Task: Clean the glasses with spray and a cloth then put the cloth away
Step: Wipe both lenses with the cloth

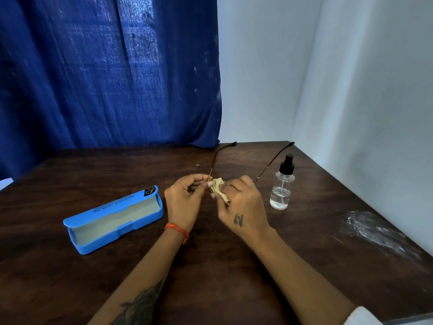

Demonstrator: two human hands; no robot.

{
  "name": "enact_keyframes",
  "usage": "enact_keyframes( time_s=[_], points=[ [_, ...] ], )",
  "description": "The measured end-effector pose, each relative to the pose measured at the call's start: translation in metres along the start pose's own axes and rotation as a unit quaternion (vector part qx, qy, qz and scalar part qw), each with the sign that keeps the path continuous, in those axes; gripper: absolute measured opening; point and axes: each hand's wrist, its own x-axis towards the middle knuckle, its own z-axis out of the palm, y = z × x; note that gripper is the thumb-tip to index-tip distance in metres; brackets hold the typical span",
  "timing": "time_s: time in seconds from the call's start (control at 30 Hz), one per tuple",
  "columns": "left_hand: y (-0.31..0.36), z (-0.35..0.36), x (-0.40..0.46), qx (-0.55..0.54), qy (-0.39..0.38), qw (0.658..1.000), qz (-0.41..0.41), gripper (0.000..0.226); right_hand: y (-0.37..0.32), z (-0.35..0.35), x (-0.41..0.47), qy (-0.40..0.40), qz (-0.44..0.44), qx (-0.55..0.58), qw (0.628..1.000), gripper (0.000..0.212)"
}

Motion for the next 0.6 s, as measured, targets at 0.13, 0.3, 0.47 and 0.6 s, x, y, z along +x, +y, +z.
enact_keyframes(
  time_s=[0.13,0.3,0.47,0.6],
  points=[
    [-0.002,0.000,0.003,0.030,0.021,0.998,0.047,0.020,-0.006,-0.001,0.003,-0.007,-0.007,-0.069,0.998,0.021],
    [-0.006,0.002,0.001,0.050,0.035,0.997,0.047,0.017,-0.010,0.007,0.003,-0.039,-0.005,-0.044,0.998,0.030],
    [-0.005,0.002,0.000,0.019,0.041,0.999,0.022,0.020,-0.003,0.006,0.002,-0.022,-0.020,0.064,0.998,0.028],
    [-0.004,0.003,0.001,0.008,0.034,0.999,0.004,0.016,0.001,0.003,0.003,-0.011,-0.021,0.097,0.995,0.021]
  ],
)
